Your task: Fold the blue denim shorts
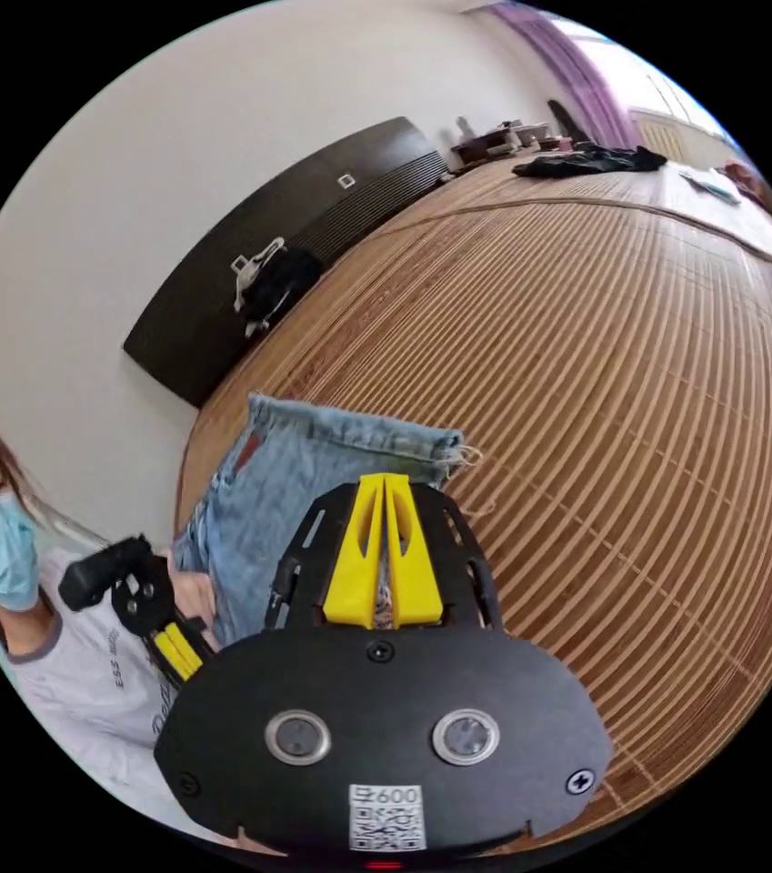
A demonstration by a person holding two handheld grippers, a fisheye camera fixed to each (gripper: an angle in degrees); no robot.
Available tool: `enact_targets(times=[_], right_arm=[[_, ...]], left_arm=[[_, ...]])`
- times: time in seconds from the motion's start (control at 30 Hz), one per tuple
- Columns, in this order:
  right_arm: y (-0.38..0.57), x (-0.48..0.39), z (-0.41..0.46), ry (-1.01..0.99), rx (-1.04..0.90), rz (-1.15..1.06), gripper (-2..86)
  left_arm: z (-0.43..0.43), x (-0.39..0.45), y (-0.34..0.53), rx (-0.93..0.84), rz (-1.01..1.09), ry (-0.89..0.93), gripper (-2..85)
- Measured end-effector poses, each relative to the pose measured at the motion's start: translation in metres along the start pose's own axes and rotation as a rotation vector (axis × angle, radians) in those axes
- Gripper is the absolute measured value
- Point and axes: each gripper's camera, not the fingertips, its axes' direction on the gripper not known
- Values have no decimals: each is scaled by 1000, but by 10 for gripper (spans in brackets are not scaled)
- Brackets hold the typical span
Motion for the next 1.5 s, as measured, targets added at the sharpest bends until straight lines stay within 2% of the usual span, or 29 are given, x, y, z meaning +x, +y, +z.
enact_targets(times=[0.07,0.23,0.37,0.43,0.47,0.5,0.53,0.6,0.63,0.73,0.77,0.8,0.83,0.87,0.9,0.97,1.13,1.2,1.33,1.43,1.5], right_arm=[[9,1,5,3,21,24,-8],[38,-16,11,174,127,63,-9],[66,-66,15,73,223,-214,-9],[74,-91,31,66,191,-332,-9],[70,-103,61,136,-1,-357,-9],[69,-110,89,331,-122,-346,-9],[73,-113,95,427,-101,-344,-9],[99,-118,91,692,134,-249,-9],[104,-118,88,718,162,-235,-9],[121,-120,66,599,277,-216,-9],[125,-119,60,451,306,-219,-9],[126,-117,63,264,285,-251,-9],[124,-115,70,179,243,-257,-9],[117,-112,93,61,113,-260,-8],[114,-112,124,84,-28,-253,-8],[121,-118,167,337,-120,-316,-8],[137,-119,180,425,5,-247,-8],[148,-117,175,480,115,-191,-8],[151,-123,168,447,167,-133,-9],[146,-151,161,489,189,-50,-9],[148,-185,151,594,237,60,-8]], left_arm=[[-3,5,0,-1,2,-3,6],[-10,17,0,1,-7,16,6],[-14,23,1,1,-15,34,6],[-16,28,2,3,-19,41,6],[-16,29,2,3,-20,42,6],[-17,32,3,3,-20,43,6],[-18,35,3,2,-21,43,6],[-19,39,4,3,-20,42,7],[-19,42,5,2,-20,42,7],[-20,49,6,2,-20,43,7],[-20,50,6,3,-21,43,6],[-21,52,7,3,-22,46,6],[-21,54,8,2,-23,47,6],[-21,55,8,3,-23,48,6],[-21,57,9,2,-24,48,6],[-21,60,10,2,-24,49,7],[-20,66,13,3,-29,55,7],[-20,68,14,4,-31,57,7],[-18,70,15,4,-36,62,6],[-19,70,18,14,-30,78,4],[-28,67,23,63,-35,107,2]])
